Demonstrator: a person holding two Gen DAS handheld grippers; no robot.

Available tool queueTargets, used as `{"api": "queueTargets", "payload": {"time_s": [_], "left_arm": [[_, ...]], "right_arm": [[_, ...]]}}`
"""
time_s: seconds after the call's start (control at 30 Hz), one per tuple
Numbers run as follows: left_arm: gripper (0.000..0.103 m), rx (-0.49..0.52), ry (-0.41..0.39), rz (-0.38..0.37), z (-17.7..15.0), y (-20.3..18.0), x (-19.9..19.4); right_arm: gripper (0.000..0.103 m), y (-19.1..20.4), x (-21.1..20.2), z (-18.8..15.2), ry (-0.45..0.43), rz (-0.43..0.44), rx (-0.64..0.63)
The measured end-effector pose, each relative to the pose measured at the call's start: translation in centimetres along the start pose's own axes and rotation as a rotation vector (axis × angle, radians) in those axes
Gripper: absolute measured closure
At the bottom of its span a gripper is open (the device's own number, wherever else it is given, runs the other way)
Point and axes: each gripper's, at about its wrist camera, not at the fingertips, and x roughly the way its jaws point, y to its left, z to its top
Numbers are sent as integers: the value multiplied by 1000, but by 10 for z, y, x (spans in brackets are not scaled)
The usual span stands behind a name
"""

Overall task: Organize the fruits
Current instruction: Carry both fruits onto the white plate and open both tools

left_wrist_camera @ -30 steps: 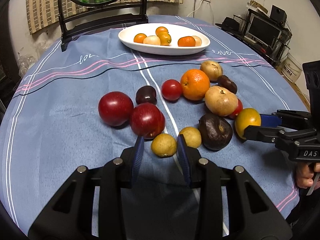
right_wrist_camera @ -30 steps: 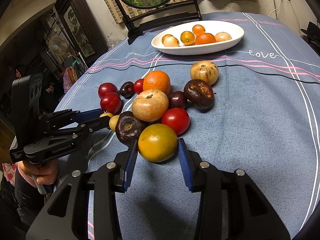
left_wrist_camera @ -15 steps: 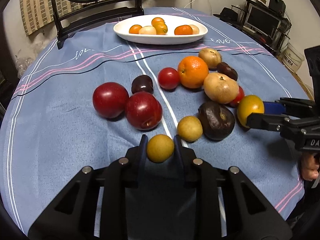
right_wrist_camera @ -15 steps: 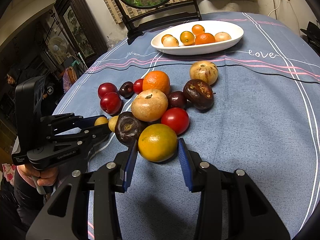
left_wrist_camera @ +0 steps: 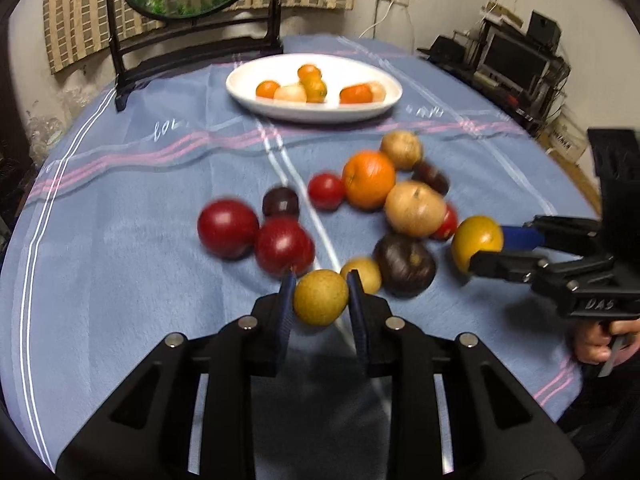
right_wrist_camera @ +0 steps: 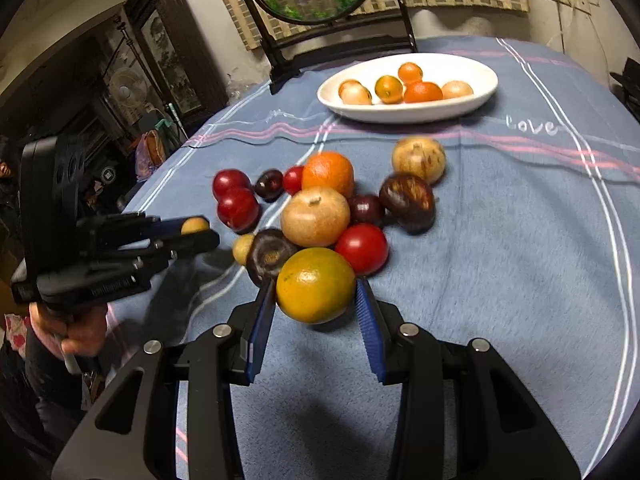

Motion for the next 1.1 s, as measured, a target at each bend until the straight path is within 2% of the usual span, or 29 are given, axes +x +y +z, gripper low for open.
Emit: {"api": "queueTargets", "payload": {"time_s": [0.13,0.23,0.43,0.5,0.6,0.77,0.87,0.93,0.97,1.03,1.1], "left_arm": [[77,-5,-53,14,32,4,-4],[77,-10,-85,9,69,9,3],[77,-69,-76,-26,154,26,51],[77,-86,-57,-34,180,31,75],[77,-115,-29,-7,205,40,110],[77,-139,47,32,215,51,155],[76,-133,45,39,216,52,162],[53,-130,42,64,215,50,161],[35,-131,23,82,215,50,157],[33,-122,-19,104,213,48,146],[22,-111,-33,107,209,46,130]], "right_arm": [[61,-7,-17,31,-88,-16,-5],[61,-22,-23,70,-165,-36,5],[62,-54,2,134,-235,-97,37],[62,-62,19,154,-238,-115,43],[62,-75,45,172,-204,-141,60],[62,-91,84,185,-140,-168,56],[61,-95,95,187,-125,-170,56],[56,-95,99,187,-108,-176,48],[48,-94,97,187,-113,-173,45],[47,-91,87,185,-140,-162,45],[46,-86,74,183,-160,-157,42]]}}
